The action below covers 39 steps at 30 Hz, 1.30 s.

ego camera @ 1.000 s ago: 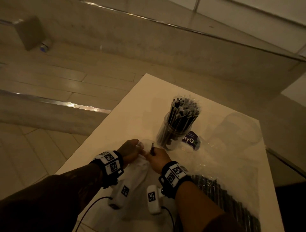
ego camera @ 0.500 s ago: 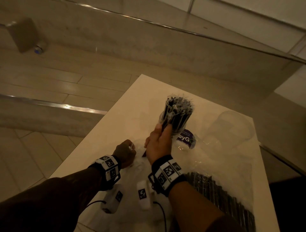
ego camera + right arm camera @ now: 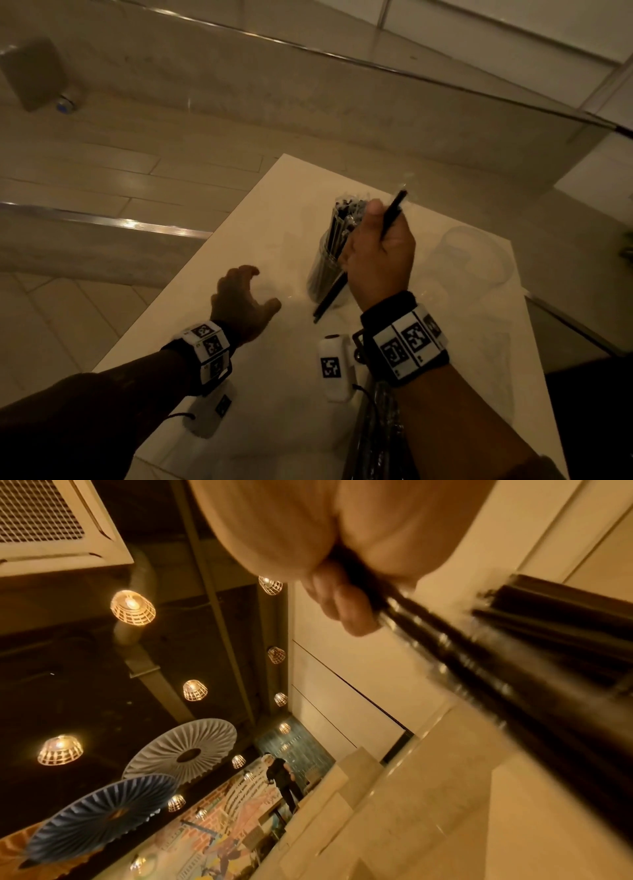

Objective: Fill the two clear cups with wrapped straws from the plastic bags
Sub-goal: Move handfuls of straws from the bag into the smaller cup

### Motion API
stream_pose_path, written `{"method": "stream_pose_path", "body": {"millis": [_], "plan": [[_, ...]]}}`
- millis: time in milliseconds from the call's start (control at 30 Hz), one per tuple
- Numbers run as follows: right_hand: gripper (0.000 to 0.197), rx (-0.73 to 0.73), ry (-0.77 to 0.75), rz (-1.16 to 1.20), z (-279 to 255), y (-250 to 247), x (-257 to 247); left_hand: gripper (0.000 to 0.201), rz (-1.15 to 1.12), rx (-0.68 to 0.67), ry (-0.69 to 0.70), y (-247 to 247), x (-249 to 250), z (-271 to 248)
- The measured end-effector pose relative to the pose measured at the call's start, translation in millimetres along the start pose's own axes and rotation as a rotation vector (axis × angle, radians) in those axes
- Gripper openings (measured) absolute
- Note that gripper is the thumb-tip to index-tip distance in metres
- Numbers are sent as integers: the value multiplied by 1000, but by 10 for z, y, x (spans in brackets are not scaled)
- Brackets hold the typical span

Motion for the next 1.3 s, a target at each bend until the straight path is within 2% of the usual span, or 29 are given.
{"method": "stream_pose_path", "body": {"millis": [33,133,200,233,333,400,433,467,533,567,633,700,767,800,833,900,1000,1067,1133,1200,1300], "plan": [[32,-21,31,-3,-38,8,10,66,-80,-53,131,-71,227,-82],[50,-50,94,6,-134,25,42,40,-239,-530,339,-84,964,-413],[50,-46,133,6,-157,0,18,11,-240,-689,414,-31,1334,-622],[46,-56,117,-22,-137,-31,-10,8,-261,-713,398,-16,1441,-697],[12,-21,-14,-153,29,-329,-157,25,-263,-665,300,106,1483,-735],[27,41,-149,-169,185,-627,-290,31,-171,-664,340,221,1466,-756],[34,5,-215,-203,233,-717,-350,33,-142,-679,345,277,1465,-766],[41,-78,-252,-243,237,-740,-395,33,-134,-688,347,328,1476,-768],[49,-291,-233,-305,135,-668,-375,33,-147,-698,350,410,1549,-778],[48,-338,-220,-327,71,-654,-332,34,-162,-693,346,433,1588,-777],[34,-237,-216,-269,12,-713,-250,40,-206,-665,369,482,1639,-732],[31,-31,-48,-90,-27,-795,-84,44,-232,-620,426,485,1697,-724],[14,-41,132,13,-118,-689,54,36,-306,-568,546,399,1812,-780],[25,-73,159,-20,-152,-629,71,35,-346,-553,592,357,1845,-790],[39,-86,159,-50,-155,-591,76,38,-349,-544,619,299,1860,-789],[51,10,102,-48,-32,-610,-75,47,-272,-453,640,196,1782,-690],[51,189,66,31,286,-717,-135,42,-119,-71,517,13,1480,-390],[54,251,37,34,460,-704,-141,33,15,54,512,16,1415,-314],[57,268,9,12,585,-636,-125,28,109,84,548,101,1432,-290],[59,296,0,19,661,-564,-107,30,121,79,526,156,1440,-252],[60,343,14,12,713,-494,-62,29,81,7,475,229,1419,-160]]}}
Point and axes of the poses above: each hand's wrist, its own z-axis towards the middle knuckle, its own y-axis out of the palm, x = y × z, the point moved 6 cm from there along z, towards the middle knuckle, and after that the axes turned 11 degrees about -y, right-handed, at the moved point
